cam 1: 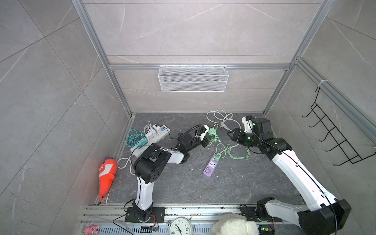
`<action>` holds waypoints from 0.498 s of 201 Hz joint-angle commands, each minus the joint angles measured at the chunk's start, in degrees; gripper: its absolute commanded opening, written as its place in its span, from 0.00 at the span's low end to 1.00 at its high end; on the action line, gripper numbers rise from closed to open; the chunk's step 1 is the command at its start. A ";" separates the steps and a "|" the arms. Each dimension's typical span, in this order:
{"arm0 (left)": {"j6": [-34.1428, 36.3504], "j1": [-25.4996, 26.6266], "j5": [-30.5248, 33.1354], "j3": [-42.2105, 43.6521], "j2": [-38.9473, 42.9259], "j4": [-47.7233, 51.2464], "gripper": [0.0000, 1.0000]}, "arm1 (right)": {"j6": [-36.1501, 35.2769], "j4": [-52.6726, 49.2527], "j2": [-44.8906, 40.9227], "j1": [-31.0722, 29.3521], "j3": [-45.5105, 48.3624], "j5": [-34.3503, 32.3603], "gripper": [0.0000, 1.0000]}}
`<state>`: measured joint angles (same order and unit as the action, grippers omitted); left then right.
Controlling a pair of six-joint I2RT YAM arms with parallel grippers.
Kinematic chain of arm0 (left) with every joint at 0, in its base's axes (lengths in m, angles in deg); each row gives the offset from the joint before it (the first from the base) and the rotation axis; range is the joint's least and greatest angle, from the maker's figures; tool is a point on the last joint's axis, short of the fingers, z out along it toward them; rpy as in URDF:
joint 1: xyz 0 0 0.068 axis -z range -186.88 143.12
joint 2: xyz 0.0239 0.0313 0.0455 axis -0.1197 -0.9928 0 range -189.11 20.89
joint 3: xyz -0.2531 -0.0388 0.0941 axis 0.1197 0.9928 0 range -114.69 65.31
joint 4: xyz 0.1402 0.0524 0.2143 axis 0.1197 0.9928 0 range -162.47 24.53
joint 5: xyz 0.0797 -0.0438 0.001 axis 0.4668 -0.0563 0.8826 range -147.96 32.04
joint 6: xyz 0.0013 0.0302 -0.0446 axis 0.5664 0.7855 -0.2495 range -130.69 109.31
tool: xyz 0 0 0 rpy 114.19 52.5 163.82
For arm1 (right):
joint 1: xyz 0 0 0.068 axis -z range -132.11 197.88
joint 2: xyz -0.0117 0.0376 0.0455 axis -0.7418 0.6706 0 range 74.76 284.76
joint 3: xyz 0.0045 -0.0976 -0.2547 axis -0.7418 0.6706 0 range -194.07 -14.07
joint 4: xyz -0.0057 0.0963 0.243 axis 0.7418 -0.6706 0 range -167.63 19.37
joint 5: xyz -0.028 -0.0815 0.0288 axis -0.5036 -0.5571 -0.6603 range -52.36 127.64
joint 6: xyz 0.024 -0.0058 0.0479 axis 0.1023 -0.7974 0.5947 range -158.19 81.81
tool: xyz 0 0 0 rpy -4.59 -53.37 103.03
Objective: Insert the plug
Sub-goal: 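Grasp the cable-wrapped charger with the right gripper beside the left gripper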
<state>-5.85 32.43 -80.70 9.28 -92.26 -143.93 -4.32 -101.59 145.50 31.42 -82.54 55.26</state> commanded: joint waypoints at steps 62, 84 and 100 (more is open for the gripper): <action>4.73 0.41 -8.67 2.32 2.40 -9.44 0.27 | 0.14 4.40 7.84 -1.81 -5.08 6.91 0.54; 4.57 0.36 -9.54 1.95 2.40 -9.45 0.27 | -0.29 3.02 8.88 -3.47 -5.43 6.15 0.53; 4.40 0.42 -9.82 1.67 2.28 -9.43 0.26 | 0.52 3.87 9.19 -4.20 -4.70 6.14 0.53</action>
<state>-2.87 32.94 -88.28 11.60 -92.26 -145.99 -4.13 -98.10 153.54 28.38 -86.36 60.71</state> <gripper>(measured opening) 0.448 0.532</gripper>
